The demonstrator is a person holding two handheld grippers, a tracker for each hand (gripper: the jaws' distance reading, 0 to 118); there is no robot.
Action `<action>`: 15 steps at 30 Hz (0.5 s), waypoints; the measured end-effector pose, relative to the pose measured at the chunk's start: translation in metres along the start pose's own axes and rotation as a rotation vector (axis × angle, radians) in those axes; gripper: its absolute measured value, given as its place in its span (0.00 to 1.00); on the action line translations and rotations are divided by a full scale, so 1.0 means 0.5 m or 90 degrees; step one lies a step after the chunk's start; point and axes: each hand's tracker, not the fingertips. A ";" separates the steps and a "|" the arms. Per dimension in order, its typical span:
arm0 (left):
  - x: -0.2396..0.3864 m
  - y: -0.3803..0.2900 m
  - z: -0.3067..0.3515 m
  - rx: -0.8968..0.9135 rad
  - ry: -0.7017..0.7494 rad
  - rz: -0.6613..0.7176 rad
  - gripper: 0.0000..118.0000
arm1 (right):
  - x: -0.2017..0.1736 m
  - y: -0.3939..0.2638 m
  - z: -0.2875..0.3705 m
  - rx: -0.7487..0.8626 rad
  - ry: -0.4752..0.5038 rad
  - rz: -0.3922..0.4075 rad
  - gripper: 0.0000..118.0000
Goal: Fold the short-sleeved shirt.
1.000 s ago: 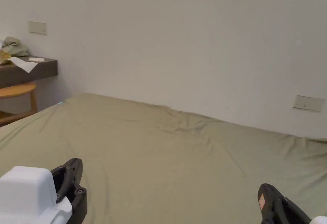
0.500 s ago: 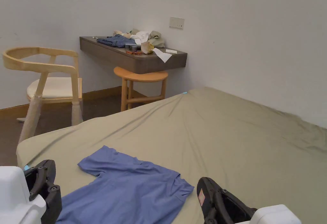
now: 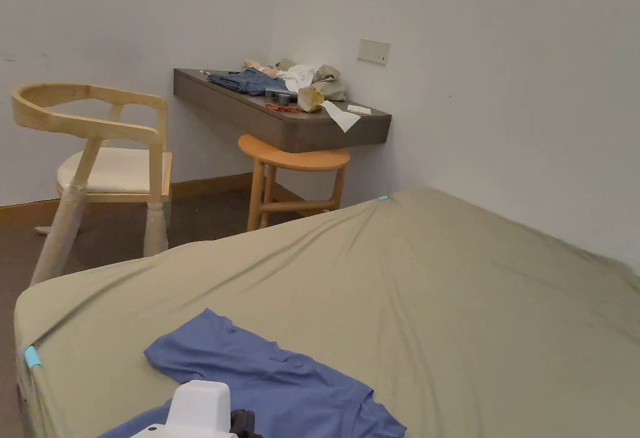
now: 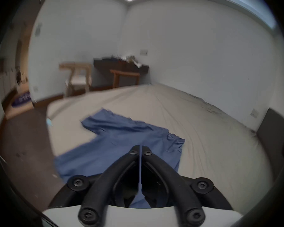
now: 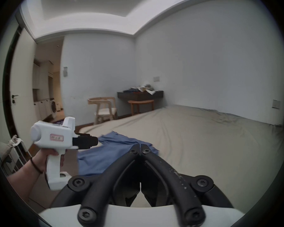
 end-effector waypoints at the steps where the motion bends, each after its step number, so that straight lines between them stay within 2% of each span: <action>1: -0.007 0.002 -0.041 -0.035 0.005 0.011 0.41 | 0.070 -0.033 -0.043 -0.011 -0.016 0.001 0.02; 2: -0.012 0.002 -0.080 -0.061 0.008 0.015 0.67 | 0.078 -0.037 -0.045 -0.023 -0.023 -0.006 0.02; 3: -0.013 -0.001 -0.115 -0.084 0.024 0.007 0.76 | 0.080 -0.038 -0.043 -0.034 -0.031 -0.014 0.02; 4: -0.012 -0.007 -0.142 -0.105 0.042 -0.015 0.79 | 0.082 -0.039 -0.040 -0.044 -0.042 -0.021 0.02; 6: -0.008 -0.019 -0.184 -0.111 0.080 -0.078 0.75 | 0.137 -0.068 -0.068 -0.058 -0.054 -0.027 0.02; 8: -0.004 -0.037 -0.219 -0.121 0.114 -0.119 0.75 | 0.153 -0.075 -0.076 -0.073 -0.064 -0.030 0.02; 9: -0.006 -0.045 -0.237 -0.144 0.116 -0.134 0.75 | 0.147 -0.076 -0.080 -0.067 -0.041 -0.011 0.02; 10: -0.008 -0.054 -0.253 -0.172 0.112 -0.131 0.74 | 0.148 -0.081 -0.082 -0.074 -0.048 -0.014 0.02; 12: -0.015 -0.074 -0.275 -0.217 0.126 -0.111 0.61 | 0.149 -0.089 -0.086 -0.086 -0.051 -0.012 0.02; 13: -0.013 -0.074 -0.259 -0.165 0.125 -0.094 0.61 | 0.161 -0.103 -0.085 -0.102 -0.067 -0.032 0.02; 14: -0.008 -0.065 -0.250 -0.156 0.128 -0.092 0.52 | 0.165 -0.108 -0.086 -0.105 -0.063 -0.028 0.02; 15: -0.005 -0.057 -0.248 -0.169 0.122 -0.091 0.33 | 0.165 -0.112 -0.085 -0.110 -0.061 -0.028 0.02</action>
